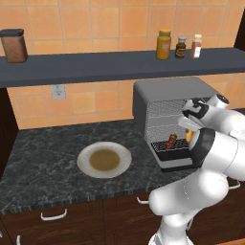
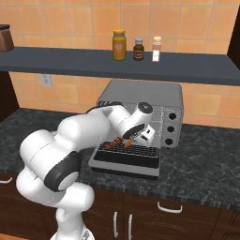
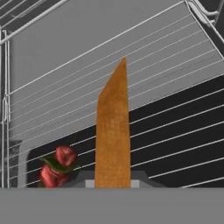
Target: Pick up the kebab skewer and baguette bread, and place them inside the toaster oven. Close the toaster oven door and start by setting the timer.
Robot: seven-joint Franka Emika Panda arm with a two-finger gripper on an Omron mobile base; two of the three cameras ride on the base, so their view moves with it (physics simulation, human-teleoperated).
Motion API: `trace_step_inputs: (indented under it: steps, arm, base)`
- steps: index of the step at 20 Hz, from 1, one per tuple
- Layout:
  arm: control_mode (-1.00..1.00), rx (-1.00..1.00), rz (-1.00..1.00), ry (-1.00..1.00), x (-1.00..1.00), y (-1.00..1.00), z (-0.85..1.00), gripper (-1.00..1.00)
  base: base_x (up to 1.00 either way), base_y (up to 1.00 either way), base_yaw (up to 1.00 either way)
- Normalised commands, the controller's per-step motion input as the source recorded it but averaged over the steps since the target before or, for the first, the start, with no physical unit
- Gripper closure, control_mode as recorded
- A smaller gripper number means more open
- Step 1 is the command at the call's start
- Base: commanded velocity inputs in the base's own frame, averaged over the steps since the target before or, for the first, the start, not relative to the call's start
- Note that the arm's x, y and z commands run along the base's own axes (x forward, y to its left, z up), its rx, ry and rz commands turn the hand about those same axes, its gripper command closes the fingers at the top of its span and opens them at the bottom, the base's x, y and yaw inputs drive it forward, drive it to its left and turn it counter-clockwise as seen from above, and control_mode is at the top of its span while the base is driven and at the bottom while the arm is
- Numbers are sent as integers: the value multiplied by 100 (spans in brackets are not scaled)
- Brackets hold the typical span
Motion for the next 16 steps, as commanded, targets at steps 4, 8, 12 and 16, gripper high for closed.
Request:
trace_step_inputs:
  steps: [4,8,12,16]
  arm:
    - [-100,2,0,0,22,-6,-4,-100]
    - [-100,1,0,0,20,-4,-16,-100]
    - [-100,0,0,0,1,-14,-7,-100]
    - [-100,0,0,0,-12,-30,0,-100]
  base:
    - [0,0,0]
    - [0,0,0]
    - [0,0,0]
    - [0,0,0]
